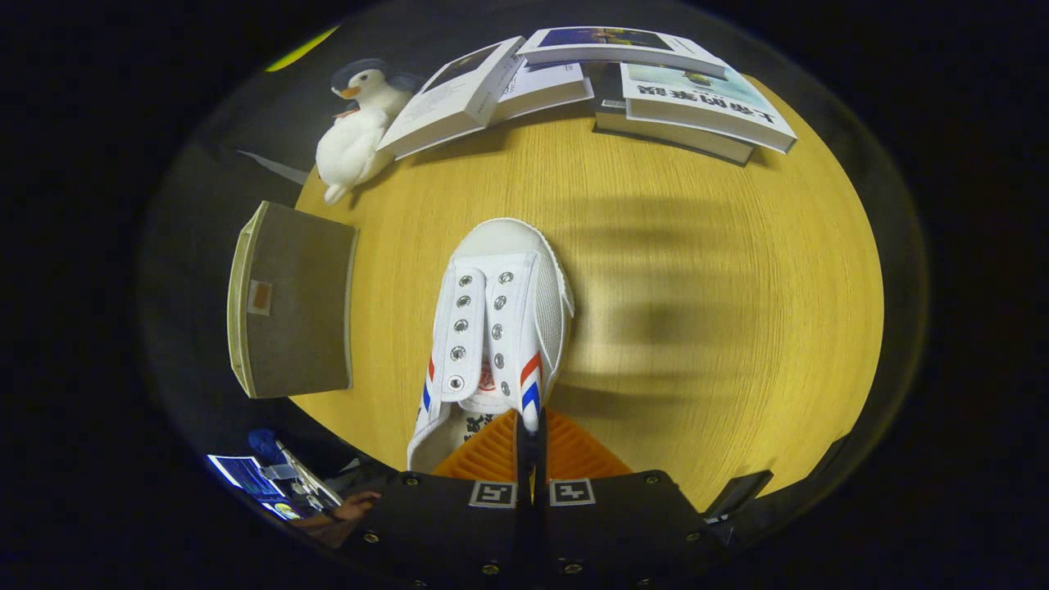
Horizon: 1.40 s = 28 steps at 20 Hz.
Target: Open the storage box then place both shoes into the box .Put the left shoe in first, then the right shoe, with the right side of both shoes facing outward in a uniform manner.
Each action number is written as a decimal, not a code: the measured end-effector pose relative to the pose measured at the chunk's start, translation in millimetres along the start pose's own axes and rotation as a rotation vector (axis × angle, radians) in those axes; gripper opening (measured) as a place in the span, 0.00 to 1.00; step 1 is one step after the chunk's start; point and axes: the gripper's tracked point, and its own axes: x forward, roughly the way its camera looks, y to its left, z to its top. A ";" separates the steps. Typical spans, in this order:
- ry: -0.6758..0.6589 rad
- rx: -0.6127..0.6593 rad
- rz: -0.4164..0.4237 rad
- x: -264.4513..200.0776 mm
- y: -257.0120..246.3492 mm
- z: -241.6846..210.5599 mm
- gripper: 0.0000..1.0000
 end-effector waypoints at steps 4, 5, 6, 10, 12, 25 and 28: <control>-0.007 -0.028 0.006 -20.3 24.4 1.4 0.01; -0.010 -0.041 0.004 -25.6 30.9 3.1 0.00; -0.016 -0.051 0.004 -30.9 38.0 4.4 0.00; -0.043 -0.090 0.038 -53.5 76.5 12.3 0.00; -0.048 -0.116 0.073 -63.9 99.4 15.2 0.01; -0.110 -0.296 0.158 -95.0 242.1 50.0 0.00; -0.103 -0.331 0.165 -88.8 267.8 55.4 0.00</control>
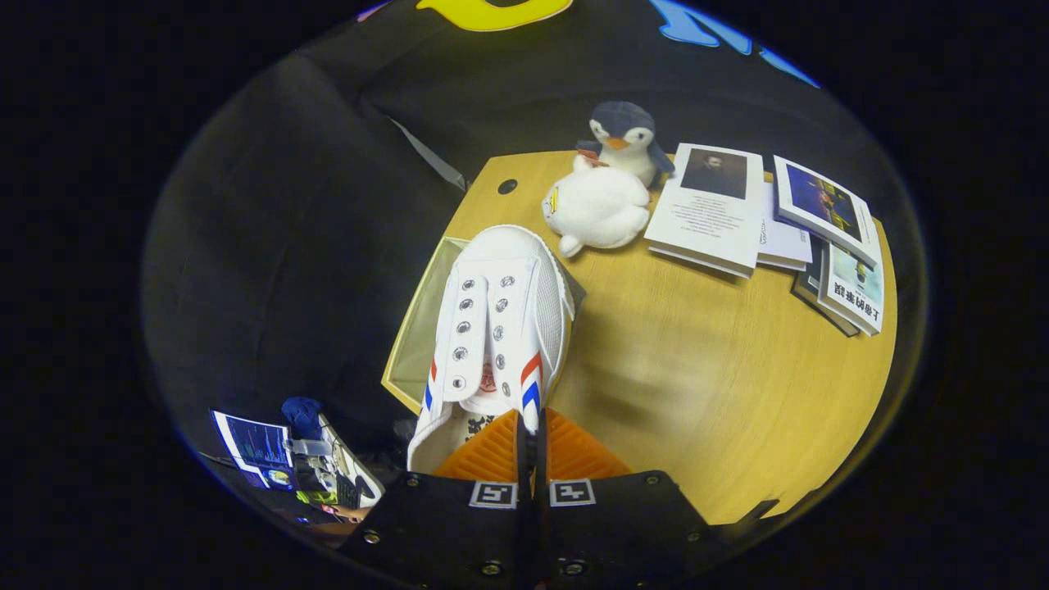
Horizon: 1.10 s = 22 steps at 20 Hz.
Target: Open the storage box then place both shoes into the box .Put the left shoe in first, then the right shoe, with the right side of both shoes facing outward in a uniform manner.
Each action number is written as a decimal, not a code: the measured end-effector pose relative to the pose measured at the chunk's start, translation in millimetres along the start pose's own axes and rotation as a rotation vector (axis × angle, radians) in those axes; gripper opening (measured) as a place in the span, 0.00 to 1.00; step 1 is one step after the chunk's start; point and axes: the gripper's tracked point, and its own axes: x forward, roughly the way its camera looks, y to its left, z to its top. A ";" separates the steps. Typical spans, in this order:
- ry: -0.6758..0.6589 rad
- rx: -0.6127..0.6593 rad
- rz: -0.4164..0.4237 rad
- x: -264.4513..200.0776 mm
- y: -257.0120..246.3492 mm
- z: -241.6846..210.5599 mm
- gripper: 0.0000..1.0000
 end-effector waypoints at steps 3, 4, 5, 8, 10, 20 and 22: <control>0.011 -0.031 0.005 12.1 19.8 9.1 0.00; 0.017 -0.038 0.009 16.2 27.3 12.6 0.00; 0.023 -0.049 0.011 21.1 33.2 15.9 0.00; 0.044 -0.091 -0.001 37.0 46.7 20.6 0.00; 0.058 -0.117 -0.013 48.5 53.1 23.7 0.00; 0.100 -0.177 -0.017 90.4 72.3 37.1 0.00; 0.112 -0.145 0.023 97.5 81.8 37.4 0.07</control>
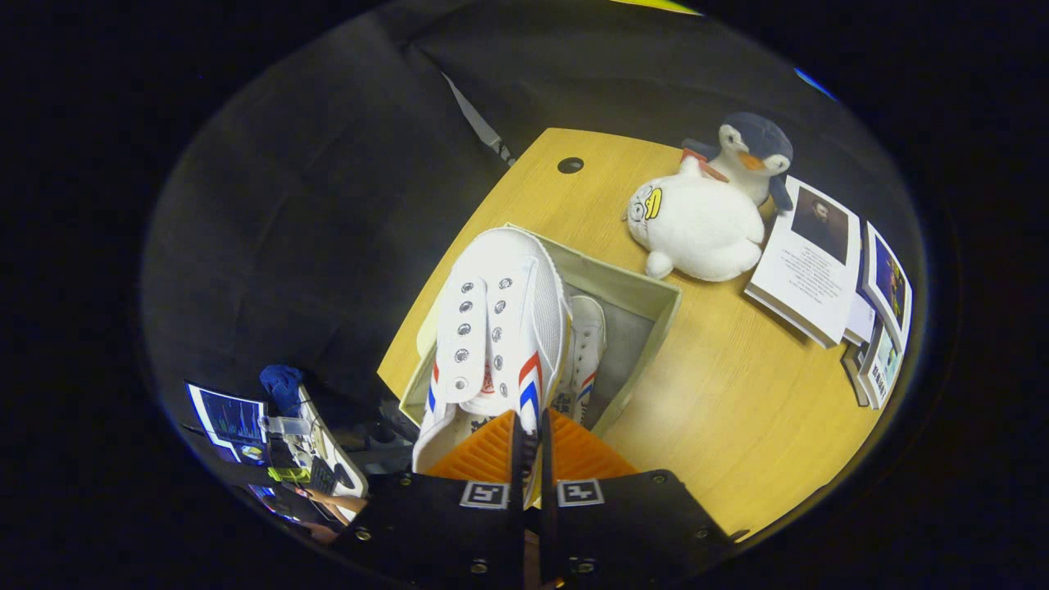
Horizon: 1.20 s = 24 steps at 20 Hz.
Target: Open the storage box then place both shoes into the box .Put the left shoe in first, then the right shoe, with the right side of both shoes facing outward in a uniform manner.
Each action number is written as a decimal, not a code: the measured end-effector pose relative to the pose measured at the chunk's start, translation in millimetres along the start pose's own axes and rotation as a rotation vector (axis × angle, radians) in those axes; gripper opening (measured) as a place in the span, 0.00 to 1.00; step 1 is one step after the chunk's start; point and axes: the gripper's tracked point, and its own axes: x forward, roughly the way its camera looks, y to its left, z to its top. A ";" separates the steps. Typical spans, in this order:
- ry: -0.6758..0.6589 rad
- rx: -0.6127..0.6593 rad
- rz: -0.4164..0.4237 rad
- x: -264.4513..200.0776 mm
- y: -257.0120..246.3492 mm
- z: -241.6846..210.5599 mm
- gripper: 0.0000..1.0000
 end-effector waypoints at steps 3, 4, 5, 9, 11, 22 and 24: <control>-0.052 -0.002 0.032 -13.2 6.8 17.9 0.64; -0.067 -0.013 0.006 -14.6 -1.3 19.1 0.86; -0.080 -0.014 -0.006 -18.7 -6.2 20.4 0.88; -0.141 0.025 0.005 -43.7 -16.5 16.7 0.88; -0.202 0.043 -0.008 -60.6 -29.6 15.9 0.88; -0.886 0.080 -0.372 -243.4 -126.9 3.5 0.96; -1.009 0.062 -0.473 -282.8 -135.0 -13.4 0.96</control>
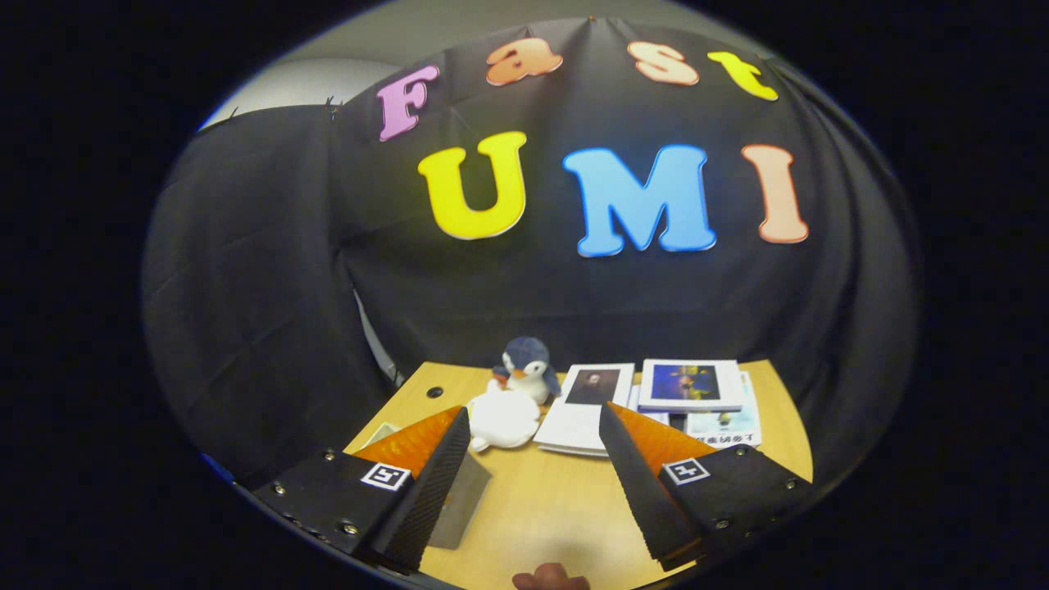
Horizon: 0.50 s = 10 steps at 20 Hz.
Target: Open the storage box then place both shoes into the box .Put the left shoe in first, then the right shoe, with the right side of both shoes facing outward in a uniform manner.
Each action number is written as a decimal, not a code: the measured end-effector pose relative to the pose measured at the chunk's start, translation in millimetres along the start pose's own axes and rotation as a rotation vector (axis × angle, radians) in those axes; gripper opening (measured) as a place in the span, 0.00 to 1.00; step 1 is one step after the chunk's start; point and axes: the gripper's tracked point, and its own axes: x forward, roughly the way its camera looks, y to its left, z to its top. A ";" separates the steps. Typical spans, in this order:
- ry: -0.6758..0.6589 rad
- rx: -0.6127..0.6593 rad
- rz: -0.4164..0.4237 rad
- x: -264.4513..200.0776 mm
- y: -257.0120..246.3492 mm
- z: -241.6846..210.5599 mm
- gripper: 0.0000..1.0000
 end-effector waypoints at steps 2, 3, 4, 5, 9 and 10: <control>-0.112 -0.011 -0.055 -18.7 -11.7 17.3 0.96; -0.164 -0.014 -0.084 -28.5 -18.0 25.8 0.96; -0.215 -0.016 -0.113 -42.1 -25.7 35.0 0.96; -0.263 -0.021 -0.139 -54.6 -31.2 44.7 0.96; -0.364 -0.044 -0.174 -92.1 -29.6 65.7 0.96; -0.373 -0.045 -0.175 -98.3 -27.2 67.2 0.96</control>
